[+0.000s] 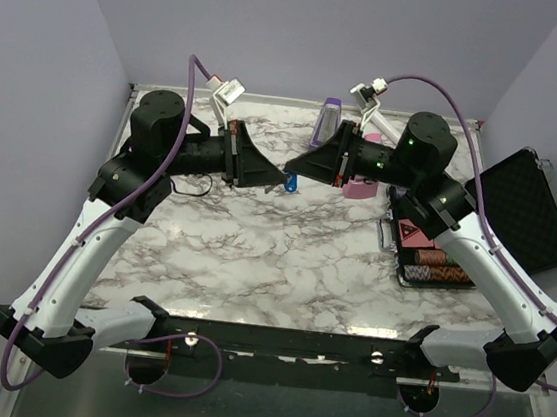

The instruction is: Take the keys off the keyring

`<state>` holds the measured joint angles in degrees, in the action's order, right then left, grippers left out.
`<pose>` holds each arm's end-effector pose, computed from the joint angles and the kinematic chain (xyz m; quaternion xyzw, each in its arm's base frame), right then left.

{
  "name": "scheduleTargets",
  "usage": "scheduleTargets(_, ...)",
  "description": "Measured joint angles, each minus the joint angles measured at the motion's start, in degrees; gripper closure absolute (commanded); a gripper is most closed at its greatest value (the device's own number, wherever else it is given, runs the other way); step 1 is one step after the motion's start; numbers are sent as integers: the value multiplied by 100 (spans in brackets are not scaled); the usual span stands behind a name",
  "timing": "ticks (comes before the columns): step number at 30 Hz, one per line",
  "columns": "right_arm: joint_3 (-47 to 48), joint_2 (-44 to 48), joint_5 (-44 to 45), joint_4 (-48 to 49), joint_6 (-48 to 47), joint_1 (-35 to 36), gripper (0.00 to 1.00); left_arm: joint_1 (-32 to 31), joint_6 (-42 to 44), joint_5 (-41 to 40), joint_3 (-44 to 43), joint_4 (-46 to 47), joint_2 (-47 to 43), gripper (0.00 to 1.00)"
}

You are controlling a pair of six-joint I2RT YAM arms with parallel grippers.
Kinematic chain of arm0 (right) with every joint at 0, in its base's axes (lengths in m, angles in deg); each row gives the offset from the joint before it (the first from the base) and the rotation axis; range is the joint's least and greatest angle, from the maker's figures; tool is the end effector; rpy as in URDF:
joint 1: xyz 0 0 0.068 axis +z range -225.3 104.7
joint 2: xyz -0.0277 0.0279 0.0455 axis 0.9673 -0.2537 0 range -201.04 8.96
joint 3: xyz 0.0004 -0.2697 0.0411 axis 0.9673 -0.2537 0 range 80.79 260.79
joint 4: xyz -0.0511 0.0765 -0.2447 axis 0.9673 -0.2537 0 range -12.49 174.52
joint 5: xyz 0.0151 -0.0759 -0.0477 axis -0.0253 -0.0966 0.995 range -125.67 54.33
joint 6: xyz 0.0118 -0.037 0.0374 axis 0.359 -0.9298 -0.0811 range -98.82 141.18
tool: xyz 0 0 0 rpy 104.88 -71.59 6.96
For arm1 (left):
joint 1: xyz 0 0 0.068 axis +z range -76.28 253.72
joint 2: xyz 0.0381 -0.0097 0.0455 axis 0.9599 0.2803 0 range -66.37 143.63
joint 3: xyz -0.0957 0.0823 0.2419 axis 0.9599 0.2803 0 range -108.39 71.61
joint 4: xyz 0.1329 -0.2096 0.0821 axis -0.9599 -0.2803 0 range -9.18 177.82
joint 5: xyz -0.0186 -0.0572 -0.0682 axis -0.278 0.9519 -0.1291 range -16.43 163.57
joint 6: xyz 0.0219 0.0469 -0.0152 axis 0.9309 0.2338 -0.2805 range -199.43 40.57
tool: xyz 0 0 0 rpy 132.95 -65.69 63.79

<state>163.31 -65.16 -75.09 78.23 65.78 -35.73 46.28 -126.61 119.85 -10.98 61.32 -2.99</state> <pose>0.2035 0.1976 0.4663 -0.2140 0.6633 0.6280 0.3462 0.1755 -0.1201 0.4742 0.1375 0.7245 -0.6029 0.3044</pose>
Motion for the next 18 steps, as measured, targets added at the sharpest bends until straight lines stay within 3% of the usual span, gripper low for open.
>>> scheduleTargets(18,153,-131,-887,-999,-564,2,99,-7,612,881,22,-841,129,100)
